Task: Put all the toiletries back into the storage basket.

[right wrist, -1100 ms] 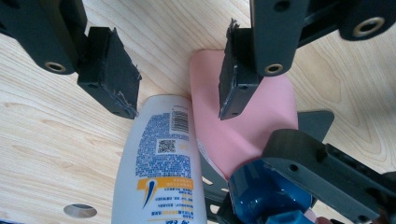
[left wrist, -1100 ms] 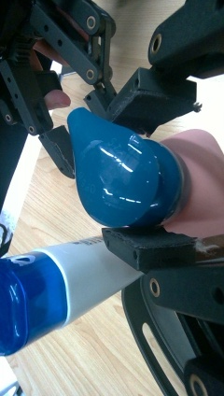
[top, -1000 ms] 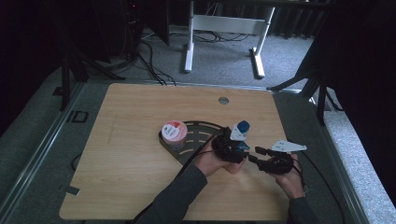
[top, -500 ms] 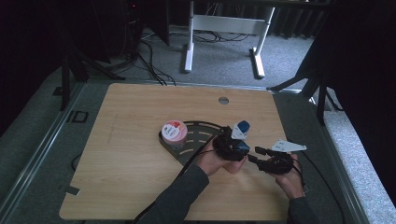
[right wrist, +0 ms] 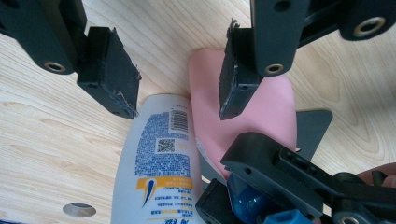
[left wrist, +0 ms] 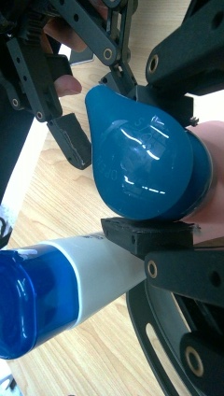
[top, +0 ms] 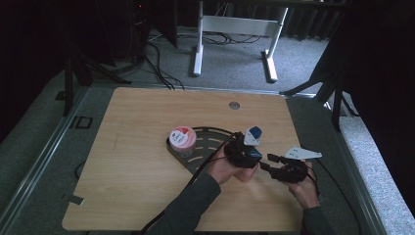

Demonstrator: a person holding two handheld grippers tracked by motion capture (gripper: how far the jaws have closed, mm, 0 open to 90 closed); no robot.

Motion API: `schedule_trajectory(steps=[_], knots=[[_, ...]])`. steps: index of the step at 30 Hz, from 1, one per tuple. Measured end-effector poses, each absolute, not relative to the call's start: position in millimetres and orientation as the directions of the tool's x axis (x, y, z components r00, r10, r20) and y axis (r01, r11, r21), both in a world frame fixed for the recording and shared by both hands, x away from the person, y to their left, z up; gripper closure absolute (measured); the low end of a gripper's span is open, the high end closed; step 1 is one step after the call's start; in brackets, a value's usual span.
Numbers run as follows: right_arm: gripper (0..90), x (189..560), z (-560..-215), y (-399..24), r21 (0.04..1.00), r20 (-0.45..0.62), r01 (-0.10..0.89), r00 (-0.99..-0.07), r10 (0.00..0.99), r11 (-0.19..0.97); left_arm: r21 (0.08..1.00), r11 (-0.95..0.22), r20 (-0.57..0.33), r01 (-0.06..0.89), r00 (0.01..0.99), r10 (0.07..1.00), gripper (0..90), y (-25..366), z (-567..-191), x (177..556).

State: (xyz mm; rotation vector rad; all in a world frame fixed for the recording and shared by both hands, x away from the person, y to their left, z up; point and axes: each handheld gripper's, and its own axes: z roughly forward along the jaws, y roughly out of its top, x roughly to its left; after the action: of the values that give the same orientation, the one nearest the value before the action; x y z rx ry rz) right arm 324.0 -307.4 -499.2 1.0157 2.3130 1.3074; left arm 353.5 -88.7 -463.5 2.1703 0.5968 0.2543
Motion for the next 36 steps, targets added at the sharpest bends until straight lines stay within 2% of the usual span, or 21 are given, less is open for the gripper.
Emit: schedule_trajectory(steps=[18,36], knots=[[47.4,324,-500,-307,0.834,0.083,0.434,-0.707,0.702,0.34,0.777,-0.57,0.048,0.266,0.879,0.475,53.0,-92,-461,346],[47.4,324,-501,-308,0.834,0.086,0.437,-0.705,0.704,0.336,0.771,-0.584,0.053,0.254,0.888,0.456,53.2,-92,-460,340]])
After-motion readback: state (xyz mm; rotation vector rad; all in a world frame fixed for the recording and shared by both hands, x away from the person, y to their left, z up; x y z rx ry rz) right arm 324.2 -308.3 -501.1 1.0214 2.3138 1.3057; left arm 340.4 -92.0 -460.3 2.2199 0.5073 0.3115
